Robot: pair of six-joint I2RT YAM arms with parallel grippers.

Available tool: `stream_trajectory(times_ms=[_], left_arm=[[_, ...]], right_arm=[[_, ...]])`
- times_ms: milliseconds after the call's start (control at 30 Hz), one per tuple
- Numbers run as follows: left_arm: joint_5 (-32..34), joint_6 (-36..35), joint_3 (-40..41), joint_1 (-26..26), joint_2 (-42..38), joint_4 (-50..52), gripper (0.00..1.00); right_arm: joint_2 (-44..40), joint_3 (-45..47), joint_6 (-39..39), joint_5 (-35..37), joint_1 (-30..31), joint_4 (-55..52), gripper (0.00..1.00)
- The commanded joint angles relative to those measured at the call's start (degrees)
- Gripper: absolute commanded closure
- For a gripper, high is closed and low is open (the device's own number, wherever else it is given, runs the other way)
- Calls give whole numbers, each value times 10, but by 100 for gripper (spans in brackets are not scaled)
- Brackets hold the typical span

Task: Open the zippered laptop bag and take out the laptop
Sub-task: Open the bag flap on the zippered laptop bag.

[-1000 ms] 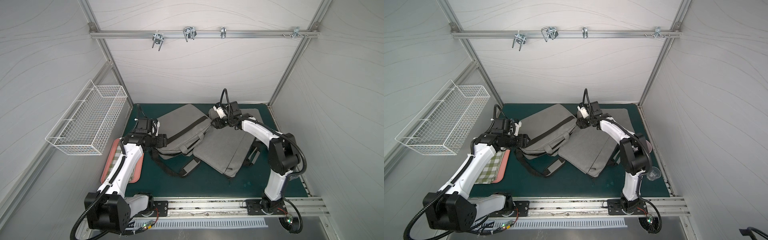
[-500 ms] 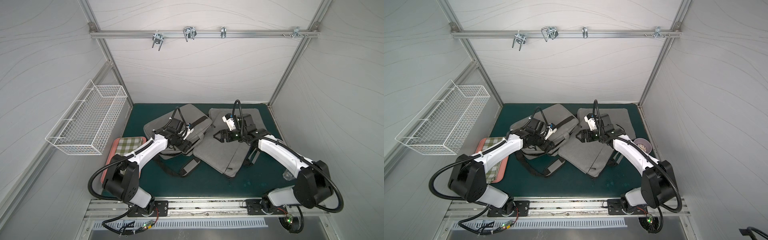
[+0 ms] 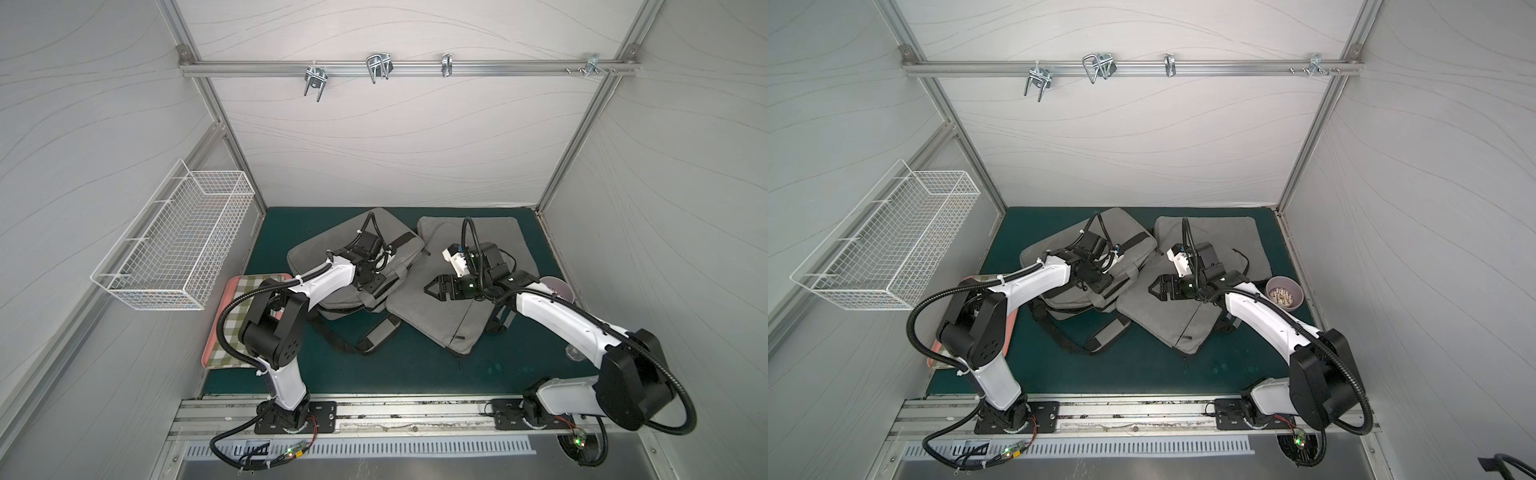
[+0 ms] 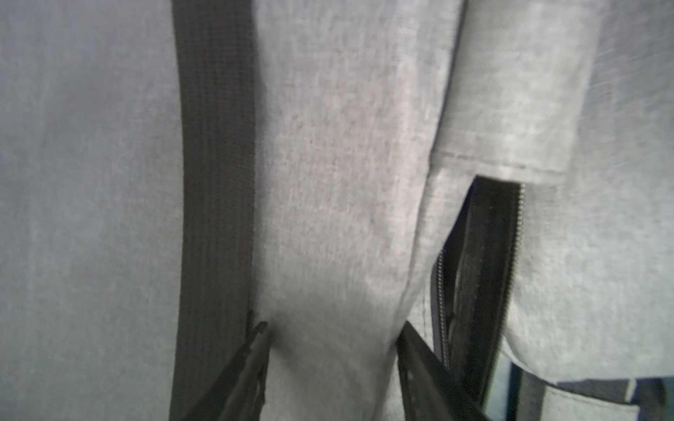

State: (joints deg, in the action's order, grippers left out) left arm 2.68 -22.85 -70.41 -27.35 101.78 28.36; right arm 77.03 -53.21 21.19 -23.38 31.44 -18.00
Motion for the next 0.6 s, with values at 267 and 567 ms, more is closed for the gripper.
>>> stream_trajectory(times_ms=[267,567], left_arm=[[-24,-7,-23,-20,21,0,75],[18,-9,-69,-21,40,63,100]], right_arm=[[-10,13,5,-2,5,8,10],[-9,23,11,-5,6,19,10]])
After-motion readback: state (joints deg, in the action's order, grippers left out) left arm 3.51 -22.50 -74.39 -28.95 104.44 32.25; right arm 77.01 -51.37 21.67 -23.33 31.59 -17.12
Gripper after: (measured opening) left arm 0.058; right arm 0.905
